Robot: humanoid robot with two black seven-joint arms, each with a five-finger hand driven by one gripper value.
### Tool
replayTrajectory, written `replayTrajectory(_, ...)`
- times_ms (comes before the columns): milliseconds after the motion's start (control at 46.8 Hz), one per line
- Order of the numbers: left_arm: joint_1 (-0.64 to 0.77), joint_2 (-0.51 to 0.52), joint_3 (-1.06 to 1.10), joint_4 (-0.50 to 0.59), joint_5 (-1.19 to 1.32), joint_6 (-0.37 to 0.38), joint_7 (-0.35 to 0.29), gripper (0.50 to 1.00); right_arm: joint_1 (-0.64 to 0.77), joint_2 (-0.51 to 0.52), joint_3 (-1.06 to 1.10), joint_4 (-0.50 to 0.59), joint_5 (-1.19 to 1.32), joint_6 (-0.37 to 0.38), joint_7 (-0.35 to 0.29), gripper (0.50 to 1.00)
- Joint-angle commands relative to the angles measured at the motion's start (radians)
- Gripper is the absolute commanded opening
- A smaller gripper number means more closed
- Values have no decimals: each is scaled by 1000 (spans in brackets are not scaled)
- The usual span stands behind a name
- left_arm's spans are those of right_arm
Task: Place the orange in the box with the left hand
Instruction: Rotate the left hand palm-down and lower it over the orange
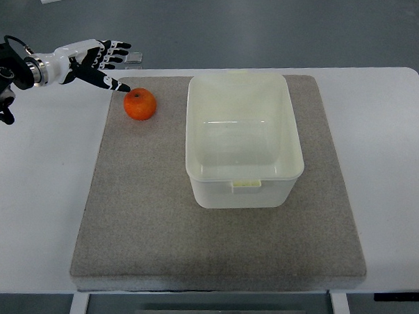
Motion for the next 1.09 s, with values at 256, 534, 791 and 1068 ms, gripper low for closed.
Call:
replayTrajectory(256,-31,-3,146,-95,216,143,-35,994,0,0,0,0,0,0,0,932)
replayTrajectory(534,-33,-12,149,-99,383,150,-35,994,0,0,0,0,0,0,0,932)
replayTrajectory(791,-27,-19,150,-99,463,196,-34,994,0,0,0,0,0,0,0,932)
replayTrajectory(1068,-25,-53,150,-93,544,226,-34,992,0,0,0,0,0,0,0,932)
